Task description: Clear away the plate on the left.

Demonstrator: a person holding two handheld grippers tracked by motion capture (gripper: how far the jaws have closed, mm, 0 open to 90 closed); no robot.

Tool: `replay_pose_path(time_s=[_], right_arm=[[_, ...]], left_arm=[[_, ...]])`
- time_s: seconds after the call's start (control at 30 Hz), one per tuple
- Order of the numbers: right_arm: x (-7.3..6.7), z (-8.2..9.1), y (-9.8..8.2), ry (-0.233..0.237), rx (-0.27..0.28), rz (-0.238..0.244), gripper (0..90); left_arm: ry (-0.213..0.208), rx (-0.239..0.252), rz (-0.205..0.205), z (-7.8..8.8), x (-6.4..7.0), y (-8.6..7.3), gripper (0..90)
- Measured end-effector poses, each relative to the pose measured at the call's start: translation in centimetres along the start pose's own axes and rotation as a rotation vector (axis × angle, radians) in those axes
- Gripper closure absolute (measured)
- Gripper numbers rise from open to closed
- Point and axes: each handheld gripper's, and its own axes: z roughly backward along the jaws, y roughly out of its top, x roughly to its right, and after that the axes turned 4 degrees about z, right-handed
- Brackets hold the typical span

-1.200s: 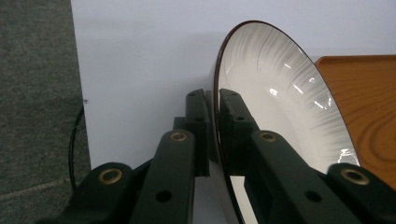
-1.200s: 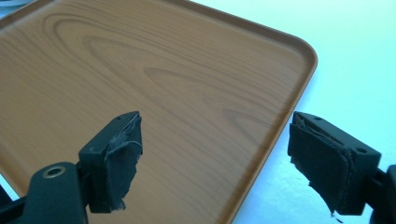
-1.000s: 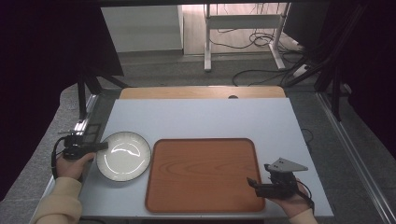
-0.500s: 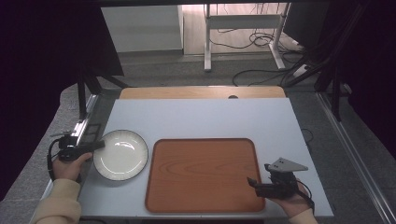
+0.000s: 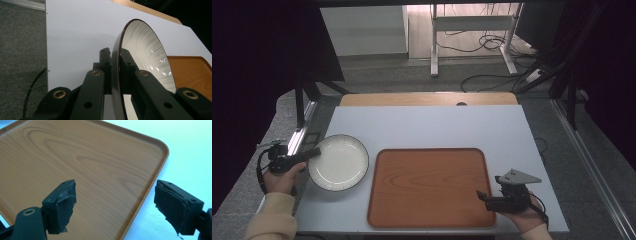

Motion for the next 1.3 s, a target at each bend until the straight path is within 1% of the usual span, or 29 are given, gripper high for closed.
replay_pose_path(time_s=[0.07, 0.23, 0.37, 0.6, 0.73, 0.87, 1.07, 1.3], right_arm=[[0.0, 0.0, 0.0, 0.000, 0.000, 0.000, 18.3], [0.0, 0.0, 0.0, 0.000, 0.000, 0.001, 18.3], [0.1, 0.0, 0.0, -0.001, -0.002, 0.002, 18.3], [0.1, 0.0, 0.0, 0.000, 0.000, 0.000, 18.3], [0.1, 0.1, 0.0, -0.002, 0.002, 0.000, 18.3], [0.2, 0.0, 0.0, -0.005, 0.001, 0.000, 18.3], [0.1, 0.0, 0.0, -0.001, 0.000, 0.003, 18.3], [0.2, 0.1, 0.0, -0.003, 0.001, 0.002, 18.3]], left_arm=[[-0.002, 0.002, -0.002, 0.1, 0.1, 0.0, 83.5], [-0.025, 0.008, 0.007, 0.4, 0.5, 0.3, 83.6], [-0.035, 0.032, 0.012, 0.9, 0.7, 0.4, 83.4], [-0.056, 0.058, -0.003, 1.7, 1.6, 1.1, 83.3], [-0.069, 0.077, -0.003, 2.1, 2.0, 1.2, 83.4], [-0.064, 0.086, -0.008, 2.3, 2.4, 1.4, 83.4], [-0.059, 0.098, -0.001, 2.5, 2.9, 1.4, 83.3], [-0.067, 0.101, -0.024, 2.5, 3.6, 1.6, 83.3]])
